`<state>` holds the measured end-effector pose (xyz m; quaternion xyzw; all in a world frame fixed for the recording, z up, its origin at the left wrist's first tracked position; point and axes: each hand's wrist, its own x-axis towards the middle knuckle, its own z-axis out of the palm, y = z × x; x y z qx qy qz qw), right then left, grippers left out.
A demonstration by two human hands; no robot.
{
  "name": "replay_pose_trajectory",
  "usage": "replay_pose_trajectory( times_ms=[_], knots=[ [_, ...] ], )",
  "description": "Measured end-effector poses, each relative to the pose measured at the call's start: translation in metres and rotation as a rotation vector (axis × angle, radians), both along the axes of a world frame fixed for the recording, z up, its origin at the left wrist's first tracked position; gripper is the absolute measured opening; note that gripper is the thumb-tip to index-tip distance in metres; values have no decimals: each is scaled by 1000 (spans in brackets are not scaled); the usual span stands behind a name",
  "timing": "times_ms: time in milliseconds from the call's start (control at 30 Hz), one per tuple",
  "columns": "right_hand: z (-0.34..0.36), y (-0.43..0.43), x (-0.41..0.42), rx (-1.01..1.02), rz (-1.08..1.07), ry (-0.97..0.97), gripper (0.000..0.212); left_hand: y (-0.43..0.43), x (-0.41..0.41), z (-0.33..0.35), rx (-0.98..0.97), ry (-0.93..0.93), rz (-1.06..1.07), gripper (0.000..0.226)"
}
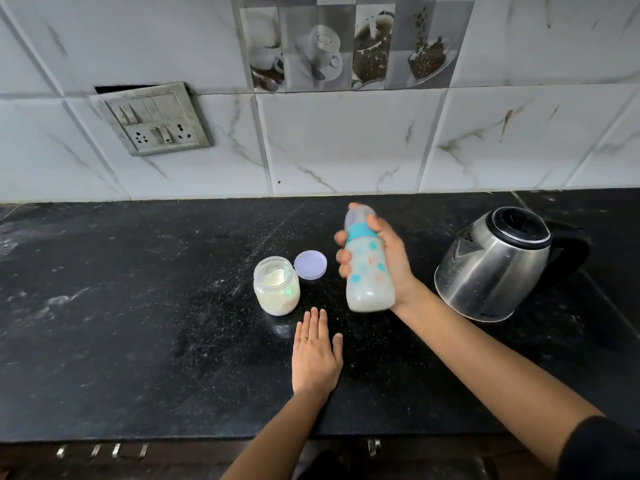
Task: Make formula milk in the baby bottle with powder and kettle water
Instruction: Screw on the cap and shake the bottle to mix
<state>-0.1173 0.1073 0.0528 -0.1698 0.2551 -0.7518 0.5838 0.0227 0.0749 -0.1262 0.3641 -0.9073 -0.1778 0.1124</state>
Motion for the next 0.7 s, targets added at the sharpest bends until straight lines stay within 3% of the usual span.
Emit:
replay_pose_trajectory(
  times_ms=[100, 267, 400, 600, 700],
  knots=[
    [3, 1, 6, -27, 8, 57, 49, 1, 0, 1, 0, -3, -3, 75],
    [8, -6, -16, 44, -133, -83, 61, 1, 0, 0, -5, 1, -4, 75],
    [-1, 3, 7, -18, -34, 66, 59, 0, -1, 0, -3, -10, 3, 74],
    [-2, 2, -20, 67, -228, -111, 36, 0, -1, -1, -12, -16, 4, 71],
    [-11, 11, -8, 47, -145, -3, 25, -1, -2, -2, -11, -31, 1, 71]
  ],
)
